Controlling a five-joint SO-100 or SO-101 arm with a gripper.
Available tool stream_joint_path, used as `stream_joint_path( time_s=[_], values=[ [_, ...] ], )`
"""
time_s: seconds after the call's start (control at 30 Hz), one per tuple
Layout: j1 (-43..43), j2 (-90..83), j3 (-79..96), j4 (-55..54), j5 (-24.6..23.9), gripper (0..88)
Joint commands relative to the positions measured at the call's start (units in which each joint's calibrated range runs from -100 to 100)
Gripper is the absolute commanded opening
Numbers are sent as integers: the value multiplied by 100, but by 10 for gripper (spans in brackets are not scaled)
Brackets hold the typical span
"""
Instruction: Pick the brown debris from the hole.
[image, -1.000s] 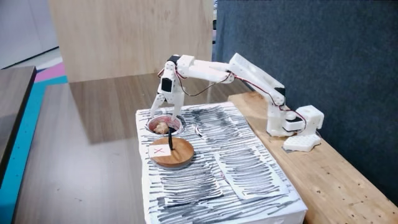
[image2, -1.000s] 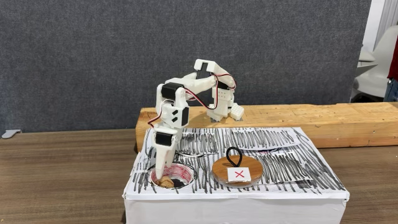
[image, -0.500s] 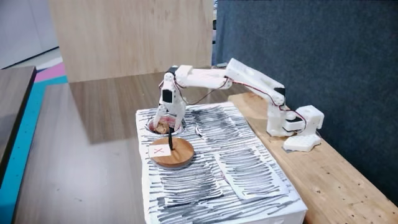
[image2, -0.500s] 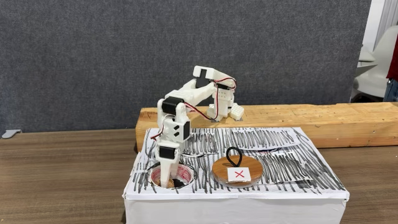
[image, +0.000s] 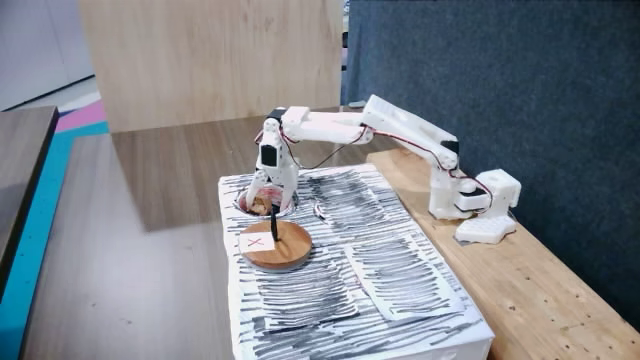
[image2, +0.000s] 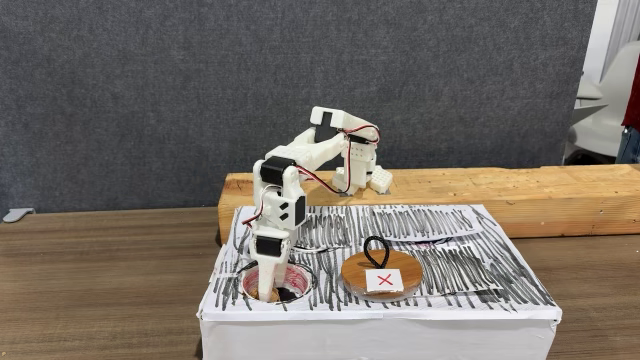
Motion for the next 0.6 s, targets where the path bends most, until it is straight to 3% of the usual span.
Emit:
stream_joint_path(
  time_s=[0.0,0.1,0.17,0.2,0.23,0.57],
  values=[
    [32,-19,-122,-3,30,268],
    [32,-19,-113,-3,41,237],
    [3,-19,-42,-3,41,154],
    [3,-19,-24,-3,41,51],
    [3,-19,-24,5,41,9],
    [32,-19,-33,13,41,12]
  ],
)
